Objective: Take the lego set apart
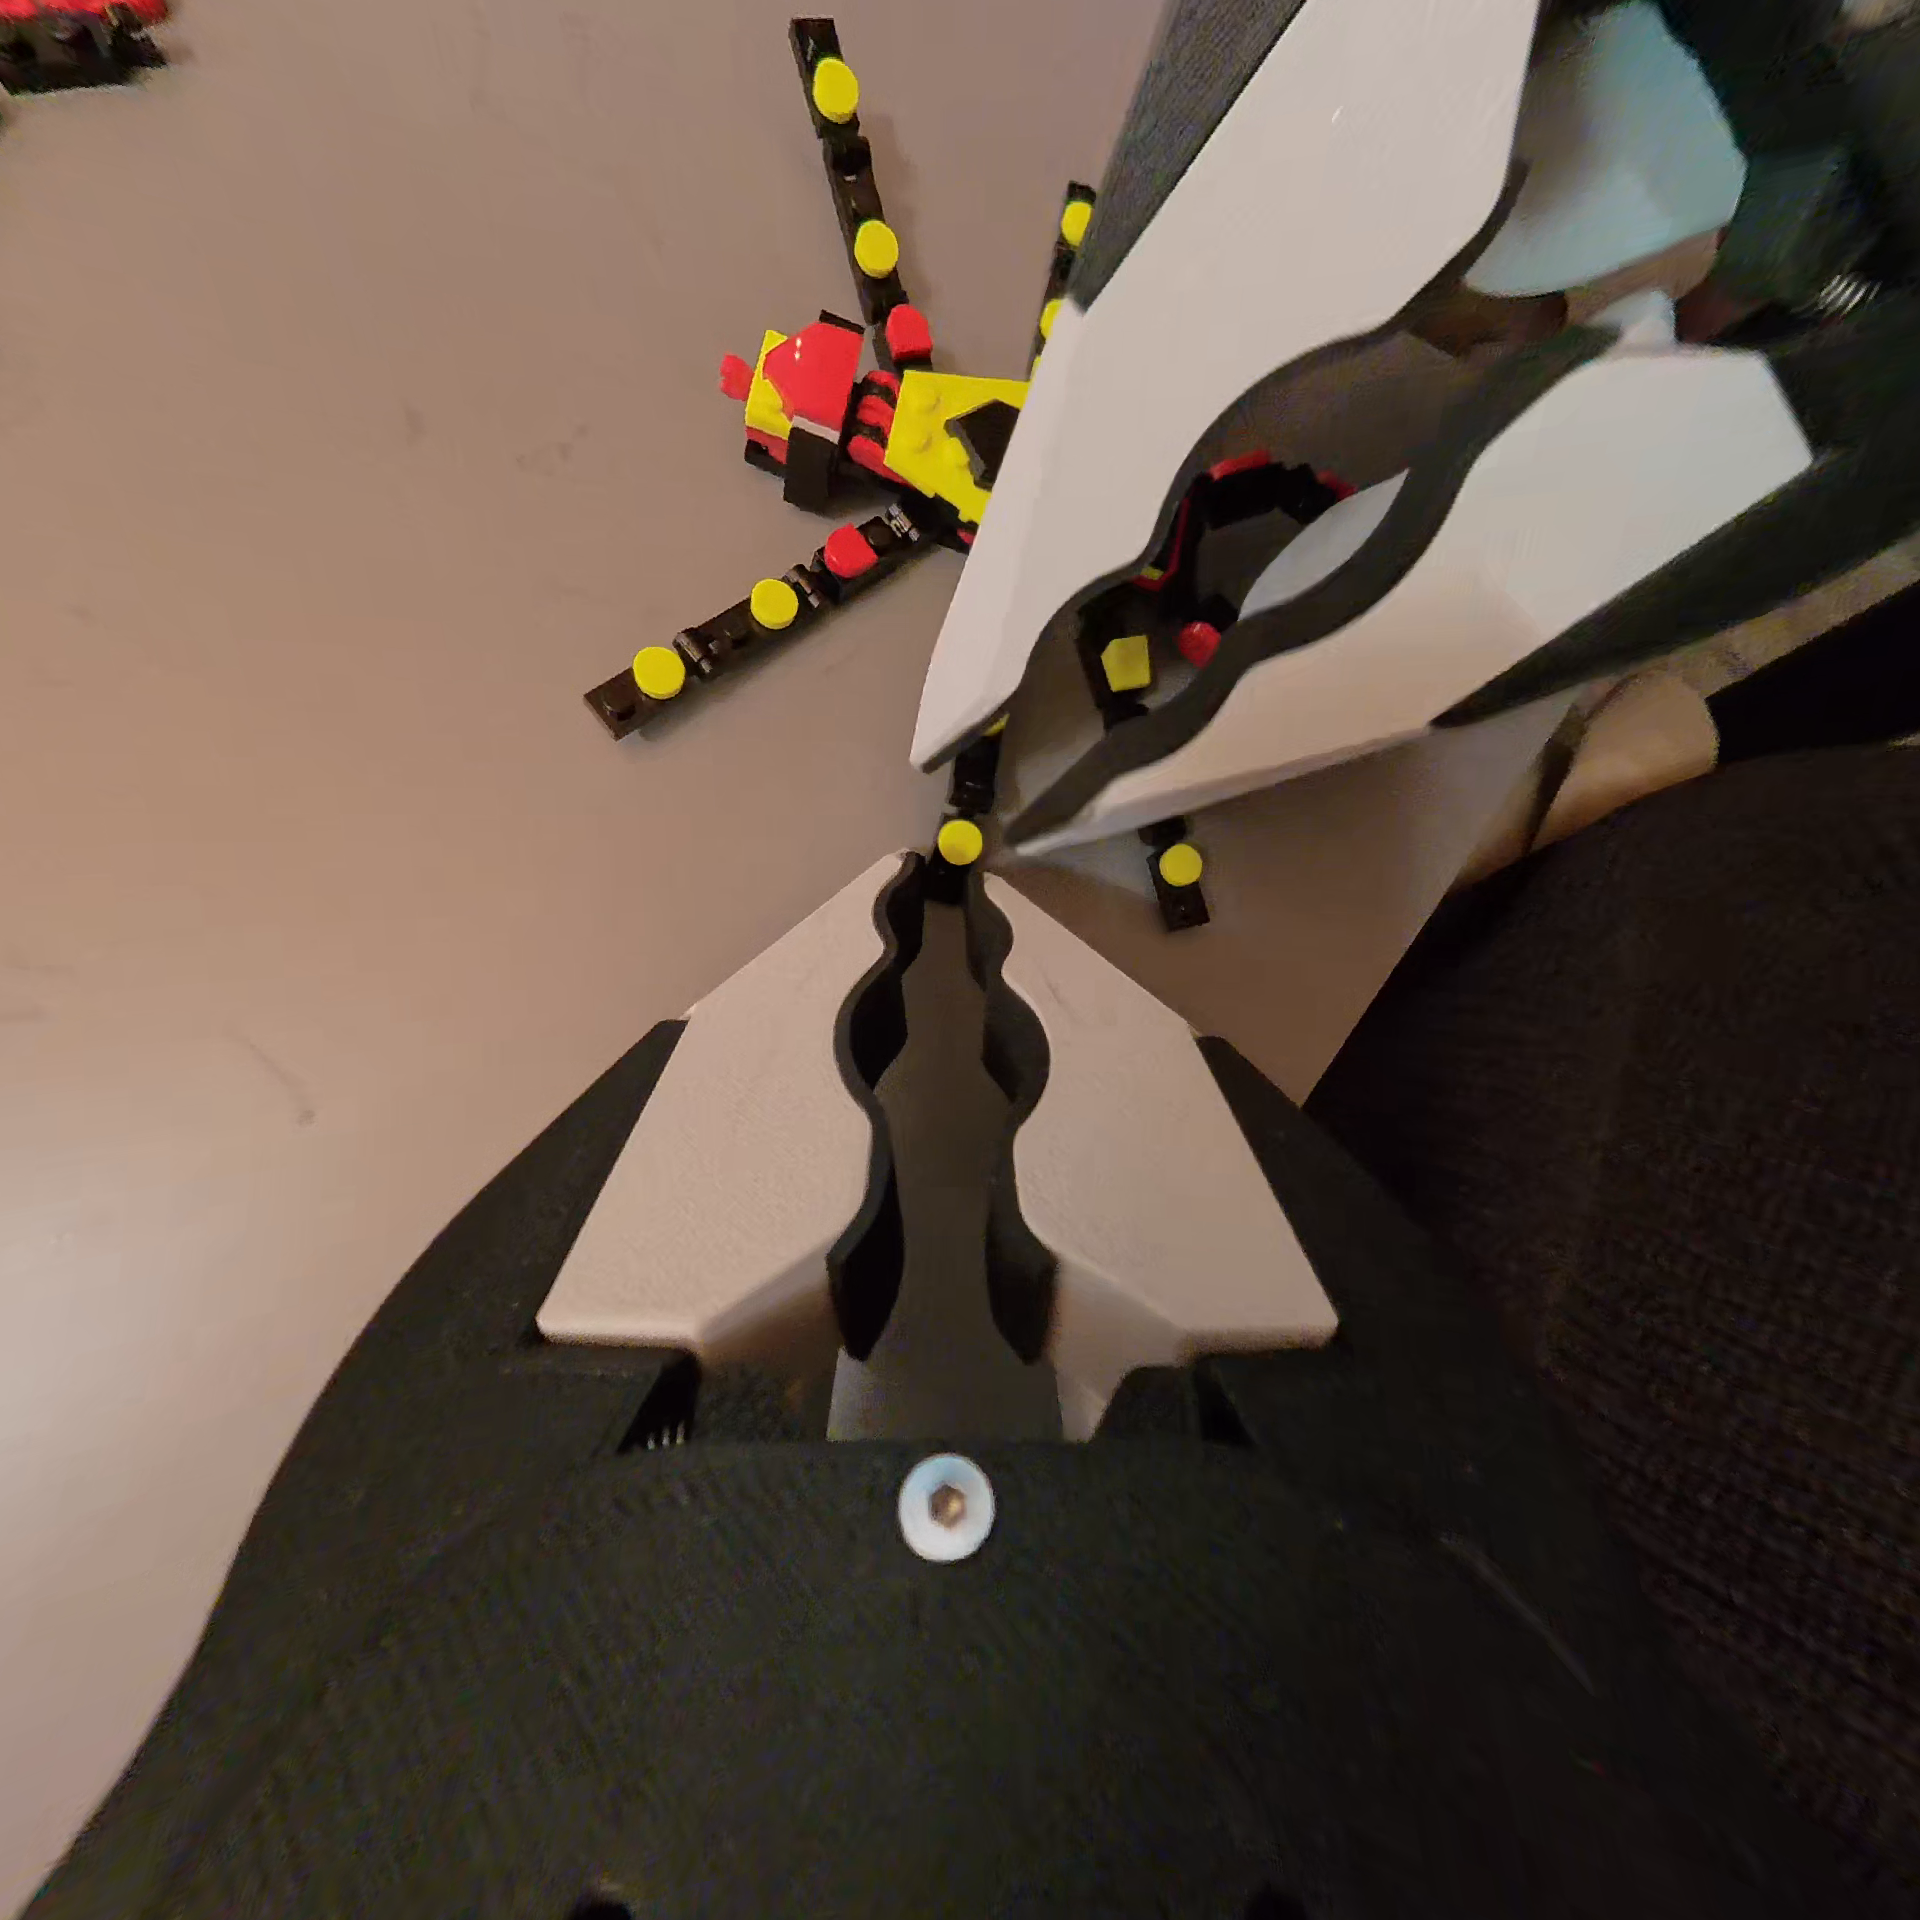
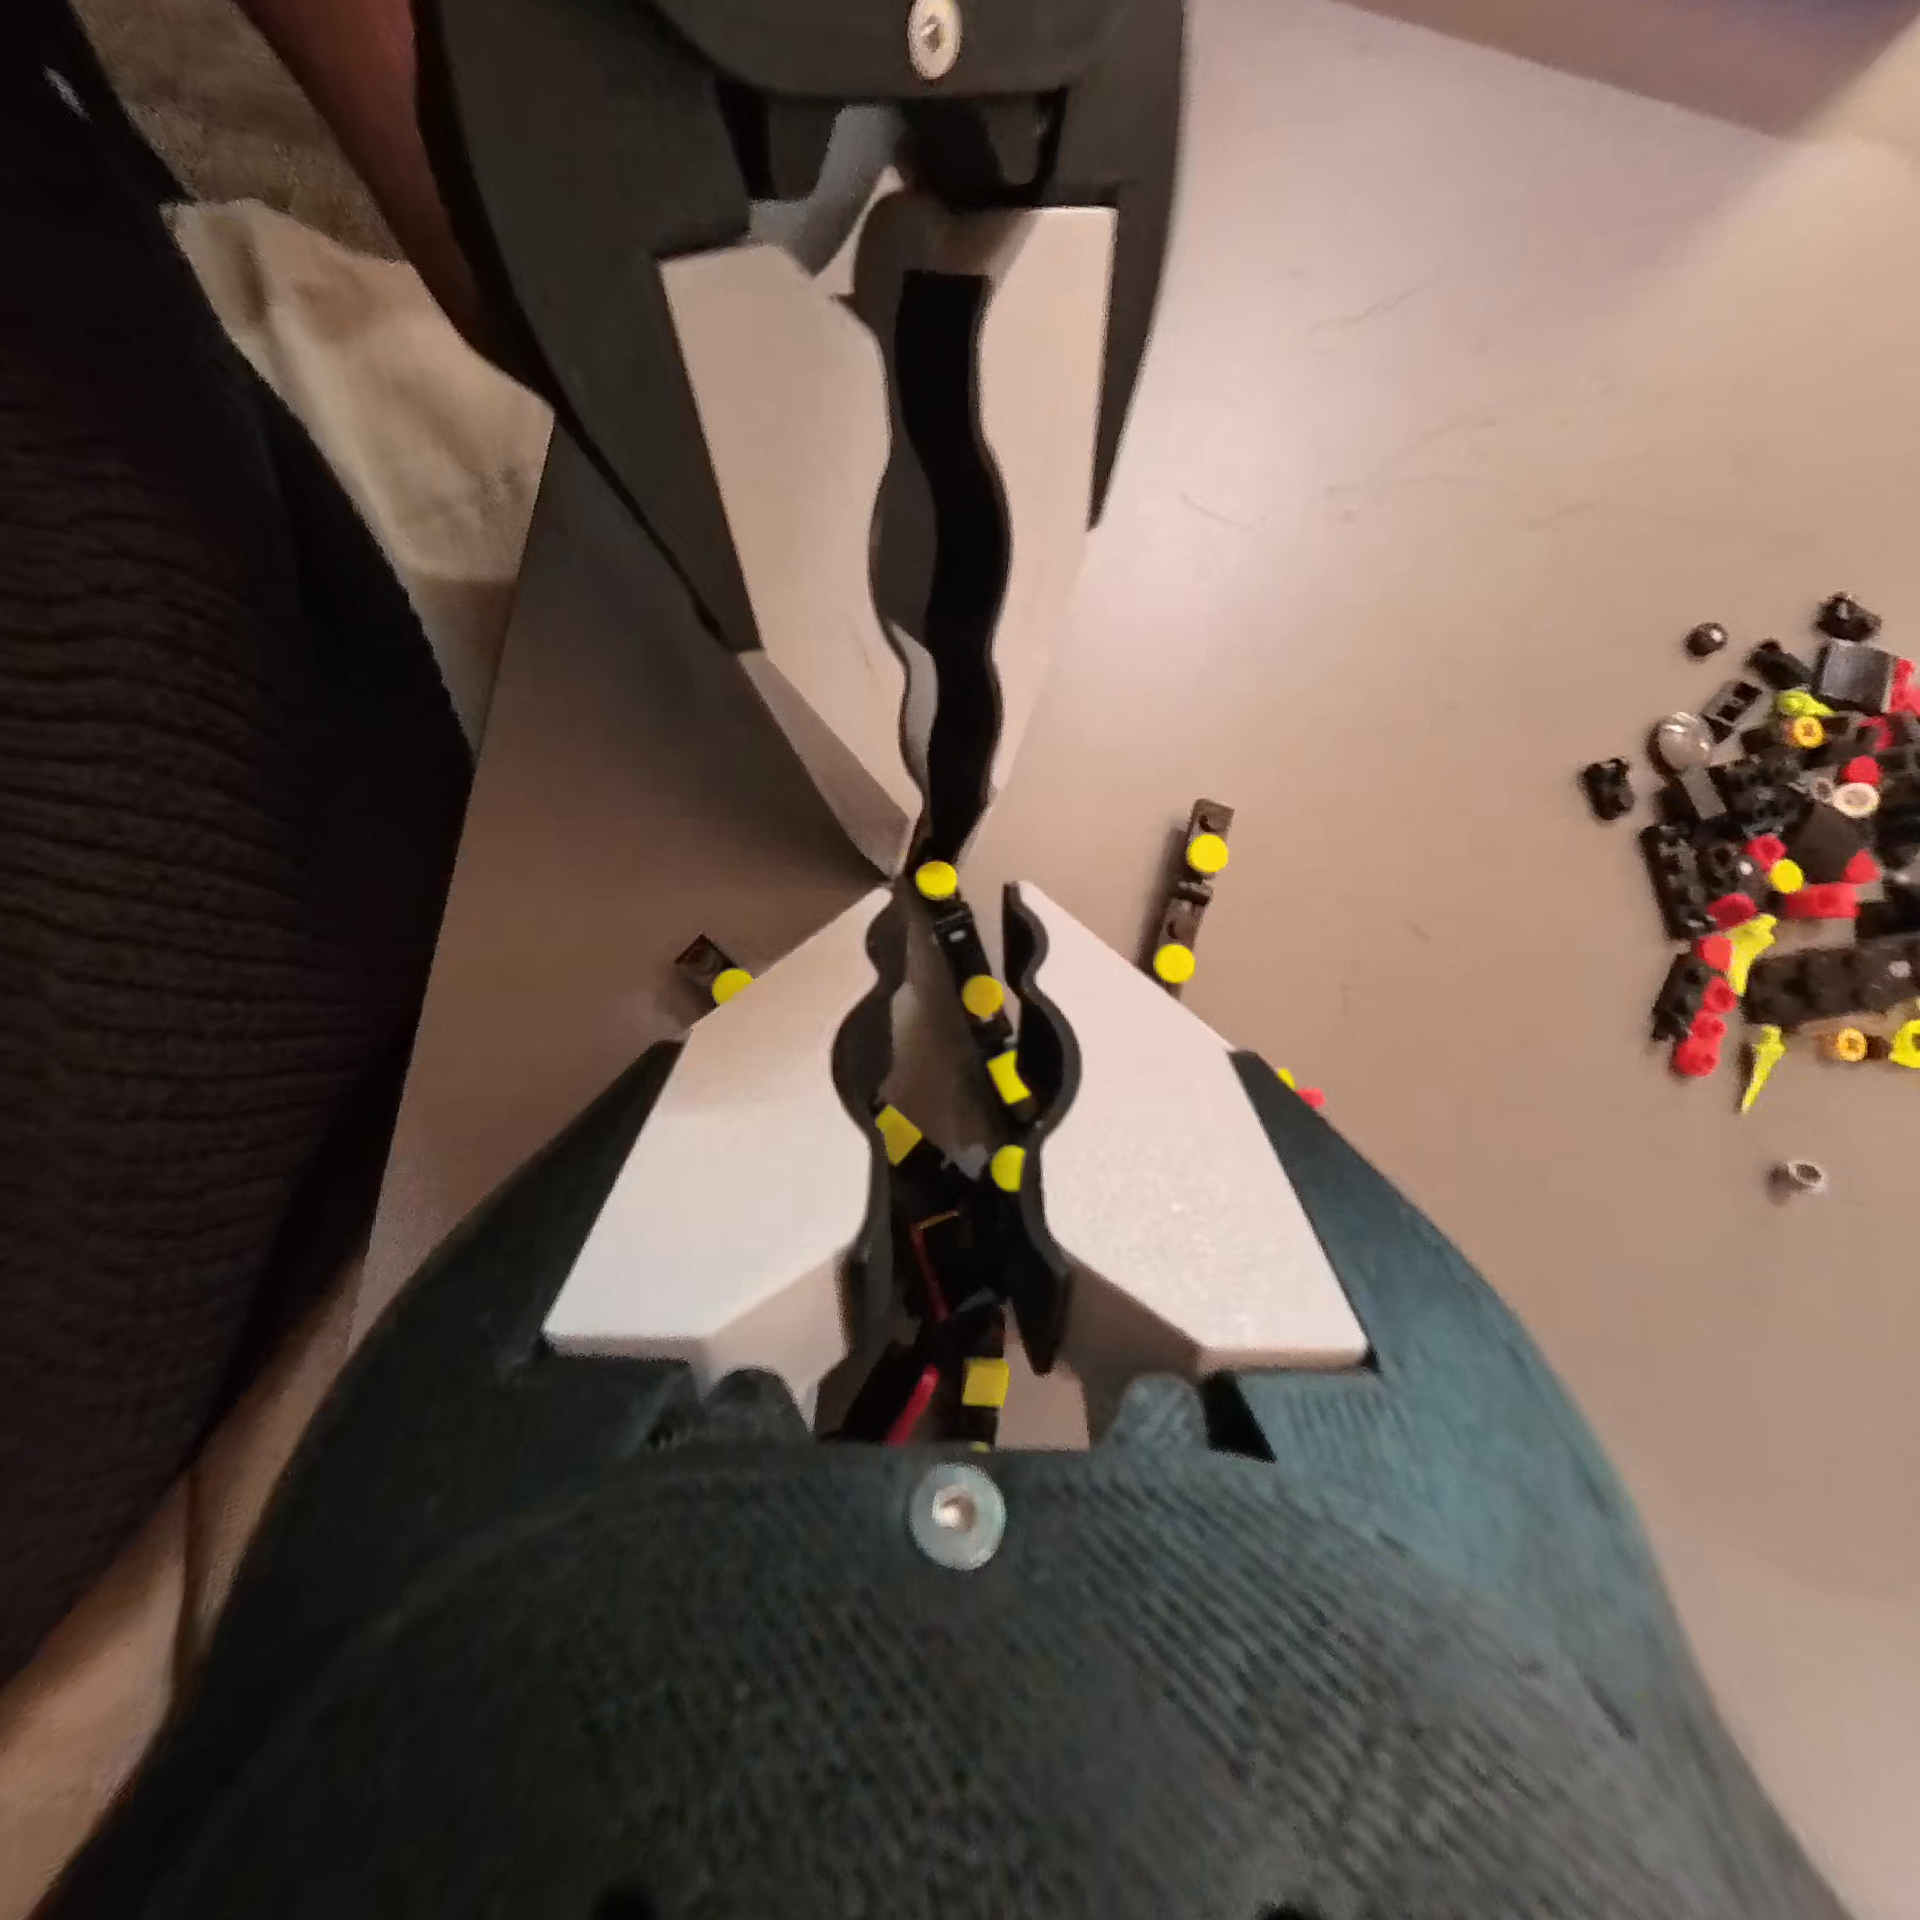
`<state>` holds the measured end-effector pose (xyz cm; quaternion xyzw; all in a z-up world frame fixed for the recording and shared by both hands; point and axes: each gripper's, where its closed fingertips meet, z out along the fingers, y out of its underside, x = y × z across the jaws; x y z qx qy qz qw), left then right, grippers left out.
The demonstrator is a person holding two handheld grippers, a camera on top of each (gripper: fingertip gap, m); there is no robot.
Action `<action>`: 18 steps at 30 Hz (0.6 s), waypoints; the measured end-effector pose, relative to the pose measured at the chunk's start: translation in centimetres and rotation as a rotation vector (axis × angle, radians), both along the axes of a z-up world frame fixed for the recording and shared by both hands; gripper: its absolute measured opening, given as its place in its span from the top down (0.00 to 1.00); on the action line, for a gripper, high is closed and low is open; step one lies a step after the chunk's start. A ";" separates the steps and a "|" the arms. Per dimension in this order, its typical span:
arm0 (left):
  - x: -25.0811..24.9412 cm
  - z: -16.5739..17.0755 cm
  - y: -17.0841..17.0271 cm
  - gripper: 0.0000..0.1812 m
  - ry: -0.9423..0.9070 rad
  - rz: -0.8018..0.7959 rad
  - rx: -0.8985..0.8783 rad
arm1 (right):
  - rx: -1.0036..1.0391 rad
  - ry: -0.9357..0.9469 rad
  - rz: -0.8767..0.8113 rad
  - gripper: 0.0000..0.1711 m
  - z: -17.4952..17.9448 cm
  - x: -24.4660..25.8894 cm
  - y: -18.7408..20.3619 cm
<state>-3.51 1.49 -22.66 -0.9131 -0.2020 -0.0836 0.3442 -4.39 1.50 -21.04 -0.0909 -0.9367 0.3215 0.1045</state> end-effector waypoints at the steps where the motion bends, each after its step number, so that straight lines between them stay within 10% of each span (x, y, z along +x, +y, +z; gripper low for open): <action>1: 0.0 0.0 0.0 0.96 -0.007 0.001 0.004 | -0.026 -0.013 -0.033 0.93 0.3 -0.2 0.1; 18: -0.3 0.0 -0.5 0.96 0.051 0.000 -0.002 | 0.061 -0.020 -0.116 1.00 -1.1 -0.2 0.2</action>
